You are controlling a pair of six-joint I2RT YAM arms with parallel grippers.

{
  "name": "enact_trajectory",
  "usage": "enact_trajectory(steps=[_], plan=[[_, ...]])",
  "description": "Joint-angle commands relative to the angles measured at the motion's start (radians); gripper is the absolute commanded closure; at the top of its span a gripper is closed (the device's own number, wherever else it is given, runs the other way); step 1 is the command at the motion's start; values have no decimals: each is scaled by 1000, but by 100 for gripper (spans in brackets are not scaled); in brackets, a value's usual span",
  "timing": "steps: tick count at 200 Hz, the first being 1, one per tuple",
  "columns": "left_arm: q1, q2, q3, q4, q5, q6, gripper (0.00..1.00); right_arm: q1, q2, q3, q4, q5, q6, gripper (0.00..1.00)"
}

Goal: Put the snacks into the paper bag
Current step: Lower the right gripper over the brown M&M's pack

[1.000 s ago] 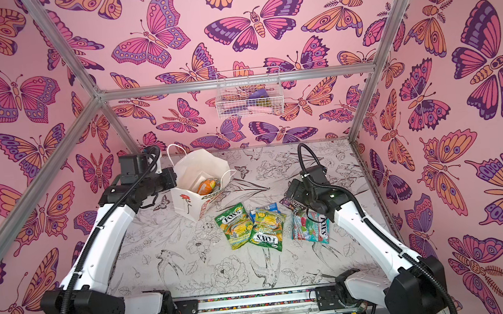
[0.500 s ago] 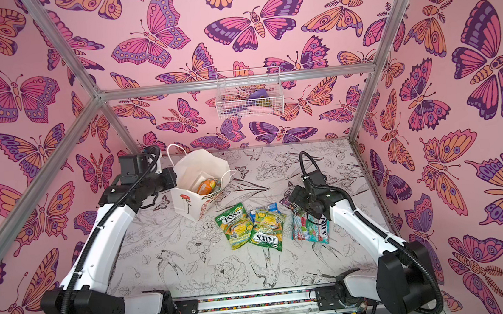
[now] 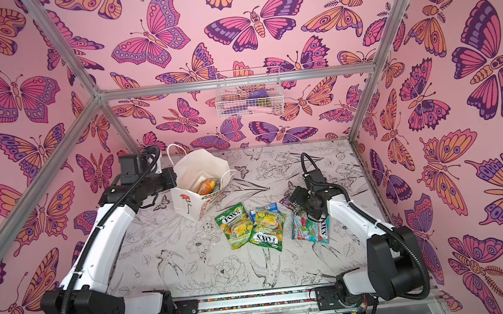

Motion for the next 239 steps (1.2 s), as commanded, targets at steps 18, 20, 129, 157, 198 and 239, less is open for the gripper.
enact_trajectory(steps=[18, 20, 129, 157, 198, 239], plan=[[9, -24, -10, 28, -1, 1, 100, -12, 23, -14, 15, -16, -18, 8], [10, -24, -10, 28, -1, 1, 100, -12, 24, -14, 14, -17, -17, 8], [9, -25, -10, 31, 0, 0, 100, -17, 54, -11, 20, -43, -31, 7], [11, -25, -9, 30, 3, 1, 100, -17, 59, -11, 21, -46, -34, 7], [10, -25, -9, 31, 6, 1, 100, -18, 59, -20, 28, -45, -38, 7], [10, -25, -9, 30, 5, -1, 100, -21, 82, -25, 49, -45, -39, 10]])
